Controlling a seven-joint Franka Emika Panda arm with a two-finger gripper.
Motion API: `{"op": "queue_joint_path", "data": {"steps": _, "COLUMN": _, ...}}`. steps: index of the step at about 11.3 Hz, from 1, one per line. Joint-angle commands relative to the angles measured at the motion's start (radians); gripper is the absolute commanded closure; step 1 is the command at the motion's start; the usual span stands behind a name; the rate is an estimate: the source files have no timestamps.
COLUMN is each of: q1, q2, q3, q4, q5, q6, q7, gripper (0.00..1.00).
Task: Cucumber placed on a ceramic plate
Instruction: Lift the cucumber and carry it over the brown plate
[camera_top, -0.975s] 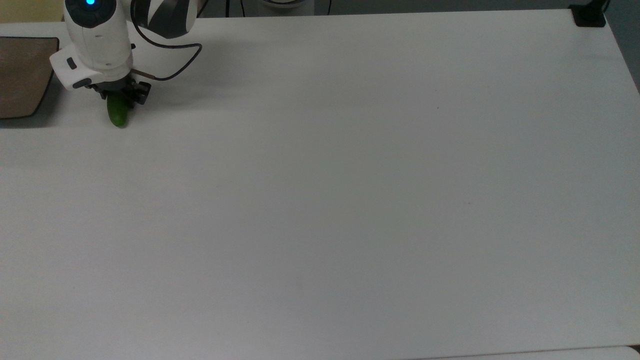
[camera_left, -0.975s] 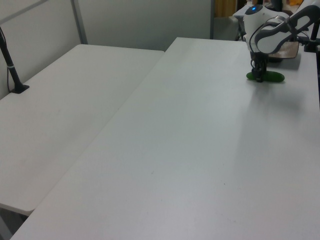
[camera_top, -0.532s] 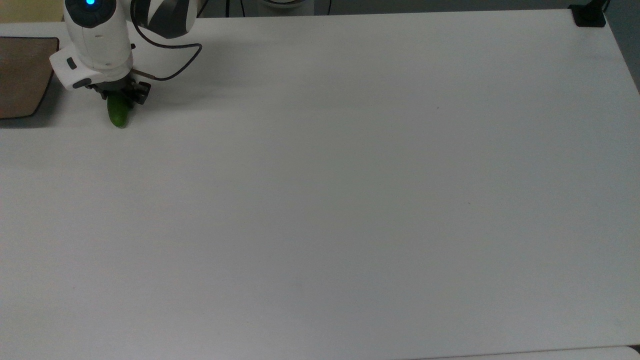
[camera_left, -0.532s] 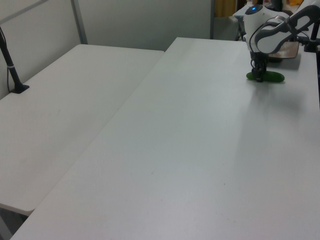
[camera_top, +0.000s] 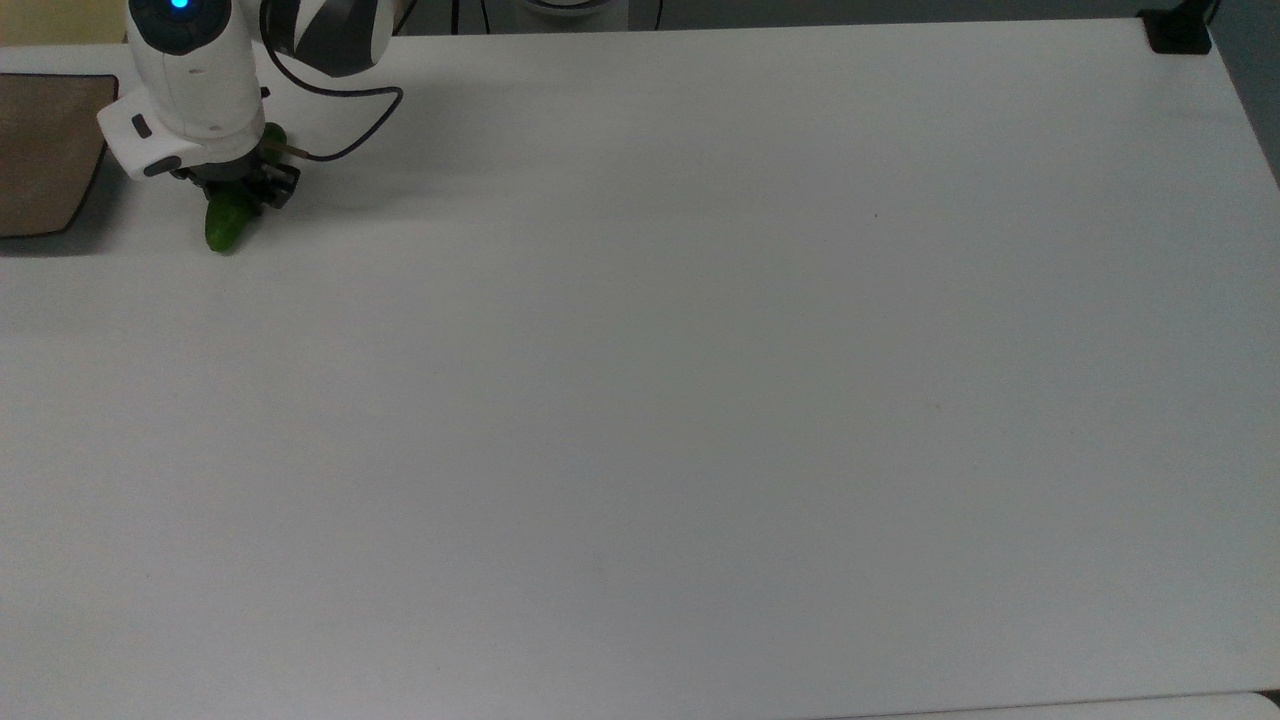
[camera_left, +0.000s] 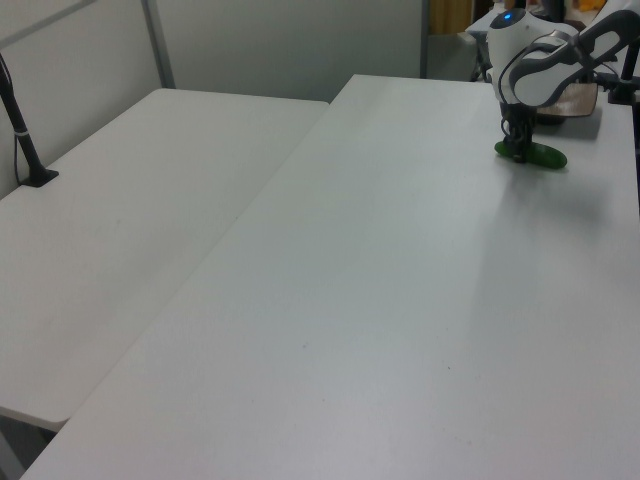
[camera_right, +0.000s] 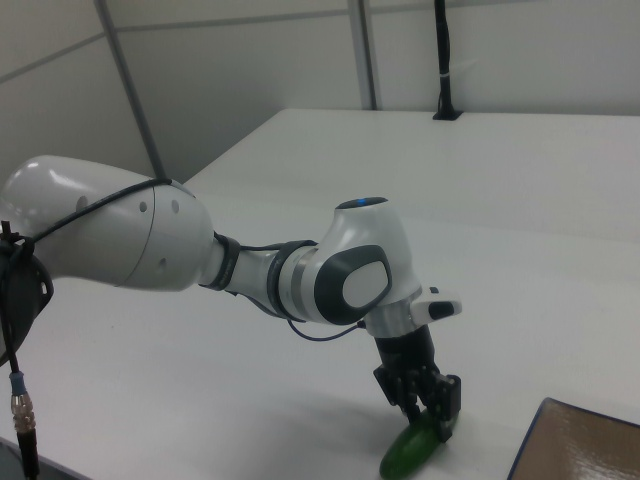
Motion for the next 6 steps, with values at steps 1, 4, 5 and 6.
{"op": "queue_joint_path", "data": {"steps": 1, "q1": -0.008, "q2": -0.019, "q3": -0.002, "q4": 0.019, "q5": -0.009, "q6": 0.012, "q7": -0.003, "gripper": 0.51}}
{"op": "queue_joint_path", "data": {"steps": 4, "q1": -0.022, "q2": -0.047, "q3": -0.005, "q4": 0.041, "q5": -0.003, "q6": 0.001, "q7": -0.009, "gripper": 0.51}}
{"op": "queue_joint_path", "data": {"steps": 5, "q1": -0.035, "q2": -0.053, "q3": -0.01, "q4": 0.059, "q5": 0.002, "q6": -0.001, "q7": -0.009, "gripper": 0.51}}
{"op": "queue_joint_path", "data": {"steps": 6, "q1": -0.039, "q2": -0.055, "q3": -0.016, "q4": 0.073, "q5": 0.023, "q6": 0.001, "q7": -0.012, "gripper": 0.51}}
